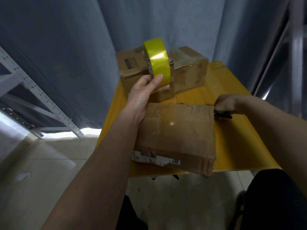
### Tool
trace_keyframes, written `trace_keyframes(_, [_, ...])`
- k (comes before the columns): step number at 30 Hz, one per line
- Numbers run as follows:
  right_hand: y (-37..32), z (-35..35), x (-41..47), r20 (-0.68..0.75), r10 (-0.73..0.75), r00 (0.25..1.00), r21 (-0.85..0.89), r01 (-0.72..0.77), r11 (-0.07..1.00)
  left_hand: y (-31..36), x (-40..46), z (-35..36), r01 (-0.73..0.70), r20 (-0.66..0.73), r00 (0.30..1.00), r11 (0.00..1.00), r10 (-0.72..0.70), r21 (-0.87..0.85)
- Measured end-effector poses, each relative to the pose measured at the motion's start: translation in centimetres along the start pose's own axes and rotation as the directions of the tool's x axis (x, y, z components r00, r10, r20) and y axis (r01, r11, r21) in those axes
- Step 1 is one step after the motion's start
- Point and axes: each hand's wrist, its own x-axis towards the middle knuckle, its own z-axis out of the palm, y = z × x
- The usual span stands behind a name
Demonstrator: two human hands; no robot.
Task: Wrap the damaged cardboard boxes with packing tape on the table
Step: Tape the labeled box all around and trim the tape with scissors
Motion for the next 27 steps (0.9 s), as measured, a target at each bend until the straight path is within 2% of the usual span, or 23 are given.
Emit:
trace_keyframes(2, [-0.7,0.0,-0.6,-0.052,0.004,0.999,-0.162,-0.013,0.987,0.0,-0.2,0.2,-0.001,0.003,1.0,1.0,0.001,0.008])
trace_keyframes(4, [-1.9,-0.5,-1.8,-0.215,-0.096,0.972,-0.231,0.045,0.972,0.2,-0.3,0.3,-0.006,-0.009,1.0,1.0,0.006,0.026])
trace_keyframes(5, [-2.7,-1.0,-2.6,-0.299,-0.182,0.937,-0.117,0.153,0.981,0.3,-0.3,0.5,-0.001,-0.011,1.0,1.0,0.001,0.028])
trace_keyframes(6, [-3.5,-1.5,-3.5,-0.36,-0.244,0.901,0.09,0.294,0.952,0.5,-0.4,0.8,0.005,-0.006,1.0,1.0,-0.005,0.024])
trace_keyframes(8, [-4.8,-2.4,-5.1,-0.419,-0.324,0.848,0.474,0.508,0.719,1.1,-0.8,1.9,0.003,0.031,1.0,1.0,-0.003,0.023])
trace_keyframes(9, [-5.1,-2.7,-5.6,-0.427,-0.335,0.84,0.573,0.538,0.619,1.4,-1.1,2.6,-0.003,0.072,0.997,1.0,0.001,0.027])
trace_keyframes(11, [-5.5,-2.9,-6.4,-0.417,-0.369,0.83,0.667,0.556,0.496,2.2,-2.0,4.7,-0.019,0.19,0.982,0.997,0.004,0.077])
trace_keyframes(14, [-4.5,-2.9,-7.0,-0.429,-0.44,0.789,0.709,0.596,0.377,3.0,-3.5,8.2,-0.029,0.309,0.95,0.98,-0.033,0.196])
trace_keyframes(17, [-2.0,-3.4,-7.5,-0.502,-0.402,0.766,0.736,0.622,0.266,2.6,-4.7,11.8,0.07,0.205,0.973,0.98,-0.109,0.189])
trace_keyframes(20, [0.7,-3.7,-7.9,-0.552,-0.283,0.784,0.77,0.61,0.188,1.6,-5.4,15.4,0.209,0.04,0.977,0.977,-0.21,0.028])
trace_keyframes(23, [3.9,-3.5,-7.2,-0.565,-0.161,0.809,0.782,0.587,0.209,-0.8,-6.2,18.3,0.314,0.015,0.949,0.948,-0.314,-0.055])
trace_keyframes(27, [8.0,-1.4,-6.0,-0.596,-0.045,0.802,0.728,0.563,0.392,-5.2,-8.0,19.8,0.484,-0.04,0.874,0.875,-0.484,-0.023])
